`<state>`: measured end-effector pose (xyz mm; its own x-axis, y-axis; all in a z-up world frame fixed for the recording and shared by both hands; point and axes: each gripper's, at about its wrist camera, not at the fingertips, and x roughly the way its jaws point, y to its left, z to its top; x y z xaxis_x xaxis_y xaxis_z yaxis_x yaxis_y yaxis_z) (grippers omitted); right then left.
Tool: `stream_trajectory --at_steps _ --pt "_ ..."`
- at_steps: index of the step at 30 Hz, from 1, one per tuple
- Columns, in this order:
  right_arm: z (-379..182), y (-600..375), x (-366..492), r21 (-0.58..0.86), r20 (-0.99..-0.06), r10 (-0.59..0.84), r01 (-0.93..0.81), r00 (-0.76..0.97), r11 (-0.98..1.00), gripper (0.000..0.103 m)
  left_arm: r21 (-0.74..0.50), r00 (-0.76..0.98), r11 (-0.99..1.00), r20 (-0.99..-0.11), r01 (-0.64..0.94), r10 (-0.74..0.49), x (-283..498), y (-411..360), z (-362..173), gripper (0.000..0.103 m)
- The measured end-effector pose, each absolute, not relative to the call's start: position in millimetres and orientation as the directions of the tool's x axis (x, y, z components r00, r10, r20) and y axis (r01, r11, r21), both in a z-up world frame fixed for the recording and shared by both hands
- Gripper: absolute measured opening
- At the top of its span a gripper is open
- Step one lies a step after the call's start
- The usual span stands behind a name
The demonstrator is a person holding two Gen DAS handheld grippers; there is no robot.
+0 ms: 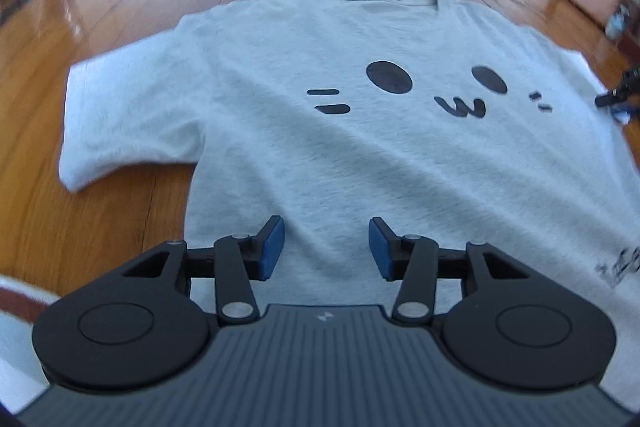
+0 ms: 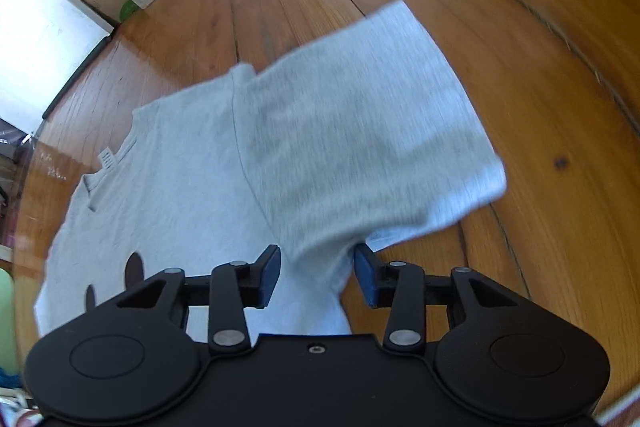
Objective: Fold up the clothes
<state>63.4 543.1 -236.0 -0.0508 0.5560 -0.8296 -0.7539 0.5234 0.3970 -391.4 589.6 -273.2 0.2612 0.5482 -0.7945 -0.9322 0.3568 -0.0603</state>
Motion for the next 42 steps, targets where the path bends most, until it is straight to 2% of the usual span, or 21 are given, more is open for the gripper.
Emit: stream_trajectory --at_steps 1,6,10,16,17,19,20,24,26,29,33,34,36,38,40,42 --pt "-234.2 547.1 59.5 0.356 -0.831 0.557 -0.787 -0.019 0.504 0.004 -0.054 0.26 0.361 -0.792 -0.931 0.552 -391.4 589.4 -273.7 0.046" --pt "-203.9 551.8 43.9 0.132 -0.755 0.632 -0.902 0.178 0.411 0.003 -0.024 0.254 0.38 -0.782 -0.925 0.569 -391.3 588.2 -276.3 0.047" --pt "-225.0 567.0 37.5 -0.028 -0.799 0.552 -0.933 0.237 0.36 0.002 -0.012 0.236 0.367 -0.786 -0.93 0.572 -400.6 590.0 -276.2 0.048" --pt "-233.9 570.9 34.6 -0.098 -0.796 0.51 -0.901 0.326 0.423 0.003 -0.013 0.216 0.342 -0.797 -0.94 0.564 -412.6 592.4 -275.4 0.048" --pt "-231.4 570.4 36.3 -0.108 -0.792 0.496 -0.881 0.356 0.46 0.008 -0.016 0.216 0.338 -0.798 -0.941 0.562 -414.3 592.2 -275.0 0.048" --pt "-223.3 566.1 42.8 -0.119 -0.781 0.448 -0.809 0.434 0.576 0.033 -0.036 0.232 0.337 -0.795 -0.941 0.561 -417.6 592.2 -274.6 0.048" --pt "-218.9 561.8 46.9 -0.099 -0.778 0.441 -0.78 0.448 0.618 0.034 -0.053 0.244 0.335 -0.792 -0.941 0.56 -419.5 592.6 -274.3 0.048" --pt "-210.9 548.0 57.1 0.103 -0.796 0.533 -0.804 0.287 0.586 0.034 -0.175 0.326 0.31 -0.772 -0.934 0.546 -428.4 598.3 -271.5 0.049" --pt "-210.9 543.5 61.4 0.169 -0.805 0.542 -0.784 0.24 0.598 0.038 -0.214 0.35 0.298 -0.76 -0.93 0.547 -431.6 599.8 -270.5 0.049" --pt "-218.6 539.3 75.1 0.301 -0.818 0.558 -0.724 0.139 0.621 0.054 -0.173 0.318 0.297 -0.764 -0.939 0.562 -429.9 598.9 -272.2 0.049" --pt "-235.5 533.7 89.1 0.399 -0.826 0.559 -0.629 0.069 0.667 0.058 -0.105 0.275 0.308 -0.764 -0.946 0.584 -425.6 598.2 -275.1 0.049" --pt "-238.2 533.1 90.3 0.417 -0.82 0.569 -0.619 0.06 0.666 0.064 -0.098 0.27 0.308 -0.762 -0.946 0.588 -425.1 598.6 -275.6 0.049" --pt "-238.2 534.9 87.4 0.421 -0.81 0.584 -0.64 0.053 0.643 0.067 -0.087 0.262 0.306 -0.759 -0.948 0.595 -424.1 599.3 -276.6 0.05" --pt "-236.5 545.7 80.7 0.362 -0.816 0.573 -0.707 0.074 0.607 0.067 -0.052 0.246 0.32 -0.757 -0.946 0.605 -420.5 598.9 -278.3 0.05" --pt "-235.3 563.0 66.1 0.228 -0.836 0.537 -0.816 0.116 0.531 0.067 0.001 0.223 0.34 -0.753 -0.94 0.619 -415.4 597.5 -280.4 0.051" --pt "-235.3 576.4 45.6 0.057 -0.836 0.515 -0.905 0.188 0.422 0.064 0.059 0.197 0.357 -0.746 -0.932 0.636 -411.0 595.2 -280.9 0.059"
